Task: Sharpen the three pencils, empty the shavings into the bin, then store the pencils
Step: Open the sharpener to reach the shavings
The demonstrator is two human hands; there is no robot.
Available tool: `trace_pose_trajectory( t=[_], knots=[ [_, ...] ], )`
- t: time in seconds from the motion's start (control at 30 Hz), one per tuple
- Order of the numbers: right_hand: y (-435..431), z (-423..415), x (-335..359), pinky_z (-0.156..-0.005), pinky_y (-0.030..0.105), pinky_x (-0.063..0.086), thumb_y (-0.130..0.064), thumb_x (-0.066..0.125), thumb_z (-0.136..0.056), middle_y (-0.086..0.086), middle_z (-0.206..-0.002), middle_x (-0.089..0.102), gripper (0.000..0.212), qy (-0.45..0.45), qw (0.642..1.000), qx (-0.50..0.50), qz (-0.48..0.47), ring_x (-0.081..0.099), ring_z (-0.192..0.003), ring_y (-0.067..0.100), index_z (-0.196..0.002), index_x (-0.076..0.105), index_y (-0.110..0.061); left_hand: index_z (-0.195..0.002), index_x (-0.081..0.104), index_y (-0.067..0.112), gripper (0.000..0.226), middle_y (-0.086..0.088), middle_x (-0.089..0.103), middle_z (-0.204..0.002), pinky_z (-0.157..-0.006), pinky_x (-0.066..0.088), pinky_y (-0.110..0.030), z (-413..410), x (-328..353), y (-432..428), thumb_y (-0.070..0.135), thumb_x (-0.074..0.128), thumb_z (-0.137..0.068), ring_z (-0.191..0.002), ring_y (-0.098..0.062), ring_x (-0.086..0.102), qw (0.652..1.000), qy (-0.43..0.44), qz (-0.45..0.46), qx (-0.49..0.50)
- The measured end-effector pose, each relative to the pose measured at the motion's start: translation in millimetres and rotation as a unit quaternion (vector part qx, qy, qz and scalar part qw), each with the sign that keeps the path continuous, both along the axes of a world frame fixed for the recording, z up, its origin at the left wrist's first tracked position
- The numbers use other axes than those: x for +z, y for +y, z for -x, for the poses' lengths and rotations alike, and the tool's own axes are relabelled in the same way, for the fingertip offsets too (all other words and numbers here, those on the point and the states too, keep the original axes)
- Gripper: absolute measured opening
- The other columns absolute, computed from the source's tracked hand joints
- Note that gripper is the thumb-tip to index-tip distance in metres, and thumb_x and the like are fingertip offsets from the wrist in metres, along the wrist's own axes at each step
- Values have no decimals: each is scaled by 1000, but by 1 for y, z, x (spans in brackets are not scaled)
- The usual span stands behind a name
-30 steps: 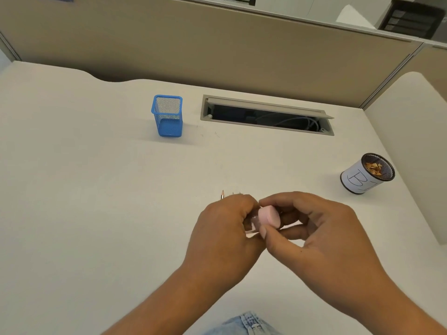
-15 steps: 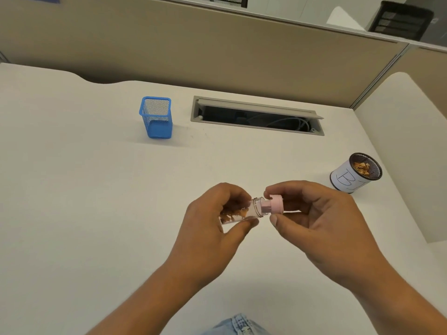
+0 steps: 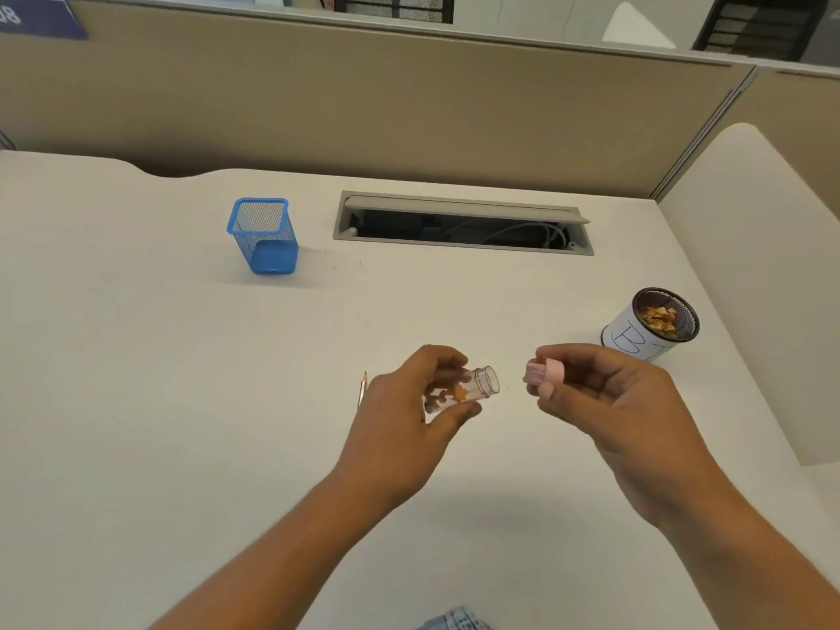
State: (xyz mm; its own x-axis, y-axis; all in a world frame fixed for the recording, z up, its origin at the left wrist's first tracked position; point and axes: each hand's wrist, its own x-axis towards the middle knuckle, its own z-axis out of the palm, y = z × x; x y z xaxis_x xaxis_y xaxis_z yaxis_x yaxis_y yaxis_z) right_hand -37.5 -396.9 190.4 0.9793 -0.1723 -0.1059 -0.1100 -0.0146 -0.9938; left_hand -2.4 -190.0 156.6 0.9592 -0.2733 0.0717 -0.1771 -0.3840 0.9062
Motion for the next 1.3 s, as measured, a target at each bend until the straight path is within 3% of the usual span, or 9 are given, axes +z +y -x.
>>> trace_pose_trajectory(
  t=[0.07,0.2,0.37,0.57,0.7,0.93,1.1,1.2,1.3],
  knots=[
    [-20,-11,-27,-74,22,58,-5,79,-80,6,-95,80,23,12,999,-26,-21,76,-90,18,-99,77,-17,-102,62,40,32,29,68,-93,-73,41,-1,-9,-12,-13,22,79,-82,-93,12,62,1000,1,-10,5],
    [-53,-27,-95,-69,16,56,-15,78,-85,-10,-88,80,15,42,993,-69,83,75,-84,9,-98,74,-21,-99,65,34,29,27,68,-90,-66,38,0,-24,-43,-41,18,81,-80,-88,14,59,999,12,-34,28],
    [-84,-33,-154,-65,15,54,-18,81,-81,-12,-85,79,14,69,991,-35,107,72,-75,6,-91,75,-25,-104,68,27,30,21,66,-96,-74,39,-1,-43,-65,-77,15,80,-80,-90,8,58,997,-9,-70,11],
    [-99,-35,-171,-69,15,55,-24,82,-80,-14,-91,78,16,59,994,-2,93,75,-83,8,-94,76,-30,-115,64,25,42,13,70,-100,-77,44,-6,-79,-45,-133,18,82,-78,-90,-2,63,994,-27,-103,-35],
    [-103,-36,-176,-73,18,57,-28,79,-81,-16,-93,78,17,58,995,10,83,74,-87,7,-97,75,-30,-117,67,23,41,3,73,-110,-82,53,-22,-103,-26,-179,20,83,-79,-96,-12,65,987,-54,-139,-59],
    [-102,-35,-182,-72,14,55,-23,77,-83,-13,-89,80,15,49,998,-4,44,75,-84,6,-98,74,-21,-121,70,20,35,-1,72,-116,-81,44,-24,-139,-17,-245,21,76,-86,-93,-12,57,966,-121,-200,-113],
    [-102,-34,-181,-71,17,56,-20,75,-84,-7,-87,80,14,43,998,-5,34,75,-81,9,-97,73,-17,-111,74,20,24,-3,72,-108,-81,50,-34,-149,-9,-280,21,75,-87,-100,-23,63,928,-218,-252,-165],
    [-102,-34,-181,-73,22,58,-22,74,-84,-5,-88,80,13,40,999,-8,27,75,-79,12,-97,73,-17,-110,75,21,23,-2,72,-106,-78,45,-36,-150,-4,-291,24,75,-87,-99,-24,60,872,-321,-292,-225],
    [-101,-33,-181,-70,20,57,-26,72,-85,-7,-87,80,14,43,999,-9,21,74,-77,10,-96,72,-18,-112,72,23,22,1,67,-110,-83,42,-37,-152,-1,-299,22,71,-90,-104,-23,54,824,-372,-334,-267]
  ],
)
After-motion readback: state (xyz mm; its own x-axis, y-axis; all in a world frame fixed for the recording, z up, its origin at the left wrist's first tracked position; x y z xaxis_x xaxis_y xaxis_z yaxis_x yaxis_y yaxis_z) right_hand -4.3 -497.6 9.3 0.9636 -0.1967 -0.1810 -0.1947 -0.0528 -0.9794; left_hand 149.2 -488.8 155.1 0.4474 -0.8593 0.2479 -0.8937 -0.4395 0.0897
